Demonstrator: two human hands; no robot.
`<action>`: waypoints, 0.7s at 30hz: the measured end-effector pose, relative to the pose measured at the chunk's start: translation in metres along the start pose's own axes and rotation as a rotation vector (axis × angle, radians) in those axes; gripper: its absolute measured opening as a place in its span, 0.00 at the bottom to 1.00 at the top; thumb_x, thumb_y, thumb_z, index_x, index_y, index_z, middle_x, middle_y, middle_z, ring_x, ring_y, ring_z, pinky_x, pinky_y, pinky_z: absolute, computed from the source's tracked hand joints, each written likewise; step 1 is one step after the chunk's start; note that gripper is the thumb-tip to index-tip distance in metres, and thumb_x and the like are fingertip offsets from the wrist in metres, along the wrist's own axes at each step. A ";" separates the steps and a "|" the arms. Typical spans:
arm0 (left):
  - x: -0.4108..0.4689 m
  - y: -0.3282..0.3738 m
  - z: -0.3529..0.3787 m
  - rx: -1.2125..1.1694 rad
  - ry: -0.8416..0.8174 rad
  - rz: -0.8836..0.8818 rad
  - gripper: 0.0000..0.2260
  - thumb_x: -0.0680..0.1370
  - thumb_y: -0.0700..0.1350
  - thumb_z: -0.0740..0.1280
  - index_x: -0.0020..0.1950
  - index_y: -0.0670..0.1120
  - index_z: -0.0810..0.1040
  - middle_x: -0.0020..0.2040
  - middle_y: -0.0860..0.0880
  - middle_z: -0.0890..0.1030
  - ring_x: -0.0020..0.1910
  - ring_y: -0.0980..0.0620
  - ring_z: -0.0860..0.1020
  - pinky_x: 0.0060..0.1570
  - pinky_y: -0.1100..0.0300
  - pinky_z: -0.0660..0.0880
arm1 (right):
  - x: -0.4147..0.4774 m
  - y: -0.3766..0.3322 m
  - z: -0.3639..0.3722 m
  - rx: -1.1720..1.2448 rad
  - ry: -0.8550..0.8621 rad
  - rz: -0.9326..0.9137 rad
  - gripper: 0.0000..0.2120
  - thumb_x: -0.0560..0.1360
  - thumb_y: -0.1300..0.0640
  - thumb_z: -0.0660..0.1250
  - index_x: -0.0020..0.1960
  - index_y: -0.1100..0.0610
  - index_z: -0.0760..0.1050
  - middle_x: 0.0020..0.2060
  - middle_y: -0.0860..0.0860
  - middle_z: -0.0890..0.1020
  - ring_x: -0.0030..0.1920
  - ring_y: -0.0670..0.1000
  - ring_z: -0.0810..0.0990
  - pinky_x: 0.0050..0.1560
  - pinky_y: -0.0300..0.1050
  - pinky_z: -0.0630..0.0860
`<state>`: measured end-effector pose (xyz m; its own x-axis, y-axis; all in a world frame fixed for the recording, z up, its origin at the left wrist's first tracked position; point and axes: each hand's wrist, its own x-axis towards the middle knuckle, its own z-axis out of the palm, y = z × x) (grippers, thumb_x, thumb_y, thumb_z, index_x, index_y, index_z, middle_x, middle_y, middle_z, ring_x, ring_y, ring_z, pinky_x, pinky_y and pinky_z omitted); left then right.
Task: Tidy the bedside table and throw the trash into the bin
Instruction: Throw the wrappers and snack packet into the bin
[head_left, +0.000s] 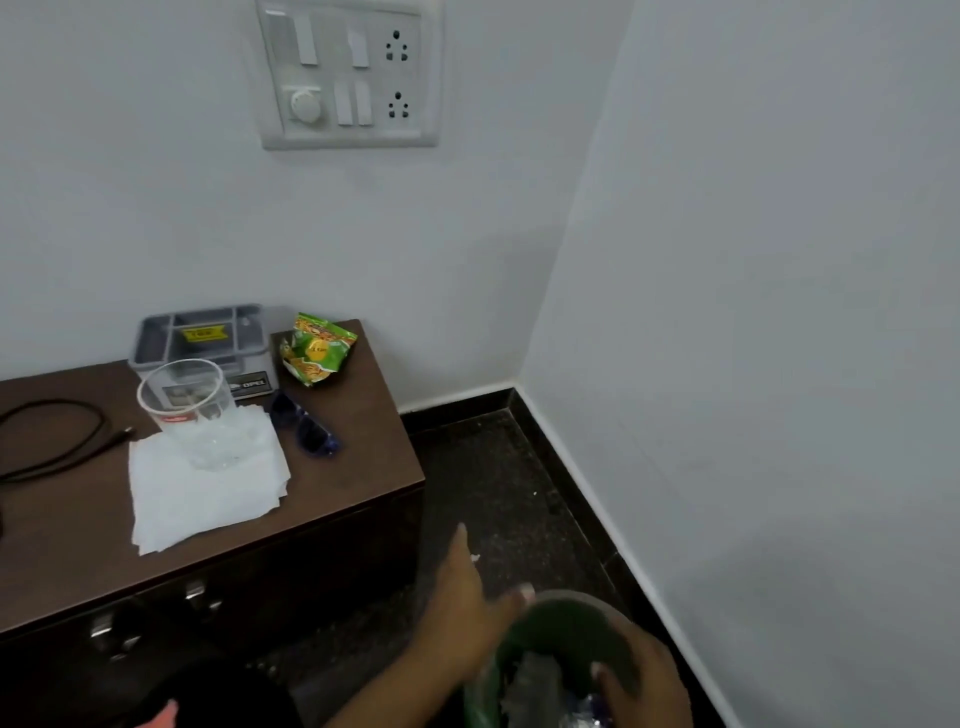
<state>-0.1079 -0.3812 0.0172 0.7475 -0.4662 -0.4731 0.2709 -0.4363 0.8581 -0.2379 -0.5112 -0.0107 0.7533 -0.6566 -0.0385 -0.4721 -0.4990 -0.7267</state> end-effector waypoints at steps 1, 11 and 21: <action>0.007 0.007 -0.019 -0.029 0.077 0.041 0.44 0.71 0.51 0.72 0.77 0.49 0.45 0.76 0.46 0.57 0.72 0.49 0.63 0.71 0.52 0.62 | 0.011 -0.015 0.006 0.065 -0.039 0.041 0.20 0.67 0.62 0.70 0.49 0.38 0.74 0.54 0.50 0.79 0.57 0.53 0.77 0.63 0.50 0.71; 0.123 0.063 -0.173 -0.222 0.611 -0.008 0.30 0.76 0.47 0.66 0.73 0.41 0.58 0.68 0.40 0.68 0.64 0.40 0.70 0.61 0.49 0.71 | 0.159 -0.185 0.134 0.250 -0.235 -0.106 0.22 0.73 0.62 0.68 0.66 0.57 0.69 0.63 0.55 0.73 0.61 0.54 0.75 0.60 0.47 0.73; 0.188 0.066 -0.206 -0.474 0.682 -0.174 0.31 0.76 0.42 0.65 0.74 0.41 0.55 0.72 0.38 0.62 0.66 0.39 0.68 0.63 0.45 0.71 | 0.257 -0.277 0.225 0.308 -0.506 -0.008 0.19 0.76 0.60 0.64 0.66 0.50 0.70 0.63 0.57 0.75 0.59 0.56 0.77 0.59 0.53 0.76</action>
<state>0.1750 -0.3388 0.0259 0.8322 0.2107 -0.5128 0.5280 -0.0191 0.8490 0.1891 -0.4143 0.0269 0.9168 -0.2641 -0.2994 -0.3677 -0.2662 -0.8910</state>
